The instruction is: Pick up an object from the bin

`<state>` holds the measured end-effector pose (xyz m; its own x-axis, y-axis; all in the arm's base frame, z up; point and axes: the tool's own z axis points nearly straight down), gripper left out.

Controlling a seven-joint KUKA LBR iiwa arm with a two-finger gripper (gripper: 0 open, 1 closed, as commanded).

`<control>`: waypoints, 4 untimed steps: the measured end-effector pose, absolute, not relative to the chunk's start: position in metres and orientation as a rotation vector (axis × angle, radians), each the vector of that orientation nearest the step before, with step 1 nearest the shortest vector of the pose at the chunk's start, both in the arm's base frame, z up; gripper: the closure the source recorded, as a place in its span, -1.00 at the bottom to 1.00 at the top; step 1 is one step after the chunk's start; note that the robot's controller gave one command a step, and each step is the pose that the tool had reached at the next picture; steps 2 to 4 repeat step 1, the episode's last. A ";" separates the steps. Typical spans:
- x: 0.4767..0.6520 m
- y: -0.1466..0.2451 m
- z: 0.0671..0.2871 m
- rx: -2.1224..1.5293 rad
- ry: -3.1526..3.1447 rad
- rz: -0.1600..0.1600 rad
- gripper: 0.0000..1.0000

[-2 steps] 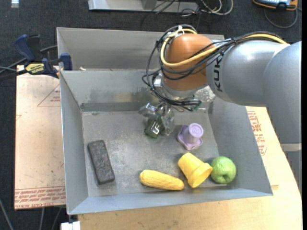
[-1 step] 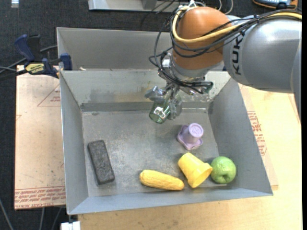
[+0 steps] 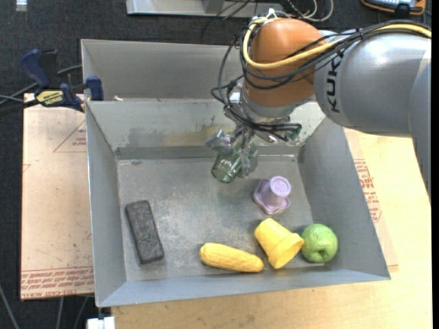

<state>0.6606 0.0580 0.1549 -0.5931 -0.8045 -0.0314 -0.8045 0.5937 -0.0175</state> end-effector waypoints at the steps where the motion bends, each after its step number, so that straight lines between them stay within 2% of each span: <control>1: 0.665 0.059 0.200 -1.388 2.760 -0.012 1.00; 4: 0.665 0.059 0.200 -1.388 2.760 -0.012 1.00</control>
Offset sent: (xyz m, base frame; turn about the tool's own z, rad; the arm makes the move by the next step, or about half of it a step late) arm -0.0003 0.0001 0.0060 0.0000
